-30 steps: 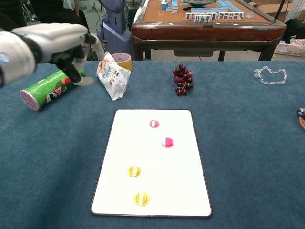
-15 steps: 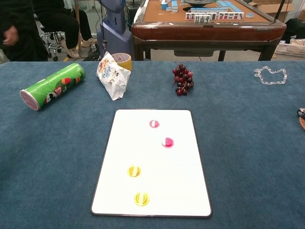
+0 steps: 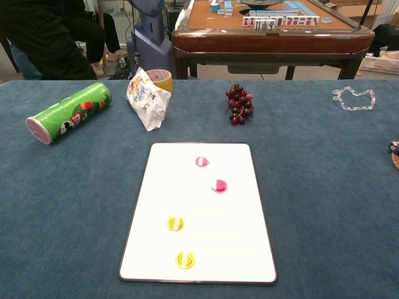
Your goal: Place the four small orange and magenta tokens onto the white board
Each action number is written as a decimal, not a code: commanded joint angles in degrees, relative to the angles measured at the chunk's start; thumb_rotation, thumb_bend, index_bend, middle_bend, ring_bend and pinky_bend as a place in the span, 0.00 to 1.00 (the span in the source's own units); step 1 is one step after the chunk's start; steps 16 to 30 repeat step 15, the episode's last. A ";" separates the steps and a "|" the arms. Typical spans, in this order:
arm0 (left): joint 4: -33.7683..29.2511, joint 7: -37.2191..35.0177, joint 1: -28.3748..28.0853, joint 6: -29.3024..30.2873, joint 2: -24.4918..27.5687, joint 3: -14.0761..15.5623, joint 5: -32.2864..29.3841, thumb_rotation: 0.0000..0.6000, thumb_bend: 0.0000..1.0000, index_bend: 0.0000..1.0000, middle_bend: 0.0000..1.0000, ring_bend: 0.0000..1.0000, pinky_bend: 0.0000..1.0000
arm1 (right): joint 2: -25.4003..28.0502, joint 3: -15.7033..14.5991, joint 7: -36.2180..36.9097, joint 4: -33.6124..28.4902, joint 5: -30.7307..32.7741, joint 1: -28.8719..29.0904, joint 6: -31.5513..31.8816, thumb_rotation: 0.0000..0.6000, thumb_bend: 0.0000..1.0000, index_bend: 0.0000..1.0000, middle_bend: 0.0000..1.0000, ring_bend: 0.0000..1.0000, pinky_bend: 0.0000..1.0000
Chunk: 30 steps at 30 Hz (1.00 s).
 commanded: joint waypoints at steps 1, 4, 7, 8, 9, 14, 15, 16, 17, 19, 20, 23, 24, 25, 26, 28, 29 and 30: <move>0.84 -1.23 2.09 0.75 0.56 -0.02 1.89 1.00 0.33 0.33 0.43 0.42 0.59 | 0.25 -0.03 -0.51 -0.51 0.10 -0.08 0.15 1.00 0.13 0.43 0.37 0.36 0.52; 1.32 -1.05 3.33 0.77 0.38 -0.51 3.42 1.00 0.33 0.34 0.43 0.42 0.59 | 0.45 -0.07 -0.71 -0.90 0.30 -0.26 0.36 1.00 0.13 0.43 0.37 0.36 0.52; 1.49 -0.81 4.32 0.55 -0.04 -0.88 4.70 1.00 0.33 0.34 0.43 0.42 0.59 | 0.47 -0.18 -0.63 -0.99 0.45 -0.45 0.48 1.00 0.13 0.43 0.37 0.36 0.52; 1.51 -0.65 4.74 0.45 -0.26 -1.06 5.23 1.00 0.33 0.34 0.43 0.42 0.59 | 0.49 -0.24 -0.61 -0.94 0.50 -0.51 0.48 1.00 0.13 0.43 0.37 0.36 0.52; 1.52 -0.56 5.01 0.34 -0.39 -1.24 5.56 1.00 0.33 0.34 0.43 0.42 0.59 | 0.51 -0.26 -0.59 -0.92 0.56 -0.55 0.47 1.00 0.13 0.43 0.37 0.36 0.52; 1.38 0.18 6.24 -0.45 -0.79 -2.23 7.12 1.00 0.33 0.34 0.43 0.42 0.59 | 0.62 -0.51 -0.53 -1.02 0.30 -0.88 0.92 1.00 0.13 0.43 0.37 0.36 0.52; 1.35 0.29 6.41 -0.59 -0.80 -2.44 7.36 1.00 0.33 0.34 0.43 0.42 0.59 | 0.60 -0.58 -0.50 -1.00 0.23 -0.99 1.07 1.00 0.13 0.43 0.37 0.36 0.52; 1.35 0.29 6.41 -0.59 -0.80 -2.44 7.36 1.00 0.33 0.34 0.43 0.42 0.59 | 0.60 -0.58 -0.50 -1.00 0.23 -0.99 1.07 1.00 0.13 0.43 0.37 0.36 0.52; 1.35 0.29 6.41 -0.59 -0.80 -2.44 7.36 1.00 0.33 0.34 0.43 0.42 0.59 | 0.60 -0.58 -0.50 -1.00 0.23 -0.99 1.07 1.00 0.13 0.43 0.37 0.36 0.52; 1.35 0.29 6.41 -0.59 -0.80 -2.44 7.36 1.00 0.33 0.34 0.43 0.42 0.59 | 0.60 -0.58 -0.50 -1.00 0.23 -0.99 1.07 1.00 0.13 0.43 0.37 0.36 0.52; 1.35 0.29 6.41 -0.59 -0.80 -2.44 7.36 1.00 0.33 0.34 0.43 0.42 0.59 | 0.60 -0.58 -0.50 -1.00 0.23 -0.99 1.07 1.00 0.13 0.43 0.37 0.36 0.52; 1.35 0.29 6.41 -0.59 -0.80 -2.44 7.36 1.00 0.33 0.34 0.43 0.42 0.59 | 0.60 -0.58 -0.50 -1.00 0.23 -0.99 1.07 1.00 0.13 0.43 0.37 0.36 0.52; 1.35 0.29 6.41 -0.59 -0.80 -2.44 7.36 1.00 0.33 0.34 0.43 0.42 0.59 | 0.60 -0.58 -0.50 -1.00 0.23 -0.99 1.07 1.00 0.13 0.43 0.37 0.36 0.52; 1.35 0.29 6.41 -0.59 -0.80 -2.44 7.36 1.00 0.33 0.34 0.43 0.42 0.59 | 0.60 -0.58 -0.50 -1.00 0.23 -0.99 1.07 1.00 0.13 0.43 0.37 0.36 0.52; 1.35 0.29 6.41 -0.59 -0.80 -2.44 7.36 1.00 0.33 0.34 0.43 0.42 0.59 | 0.60 -0.58 -0.50 -1.00 0.23 -0.99 1.07 1.00 0.13 0.43 0.37 0.36 0.52; 1.35 0.29 6.41 -0.59 -0.80 -2.44 7.36 1.00 0.33 0.34 0.43 0.42 0.59 | 0.60 -0.58 -0.50 -1.00 0.23 -0.99 1.07 1.00 0.13 0.43 0.37 0.36 0.52; 1.35 0.29 6.41 -0.59 -0.80 -2.44 7.36 1.00 0.33 0.34 0.43 0.42 0.59 | 0.60 -0.58 -0.50 -1.00 0.23 -0.99 1.07 1.00 0.13 0.43 0.37 0.36 0.52; 1.35 0.29 6.41 -0.59 -0.80 -2.44 7.36 1.00 0.33 0.34 0.43 0.42 0.59 | 0.60 -0.58 -0.50 -1.00 0.23 -0.99 1.07 1.00 0.13 0.43 0.37 0.36 0.52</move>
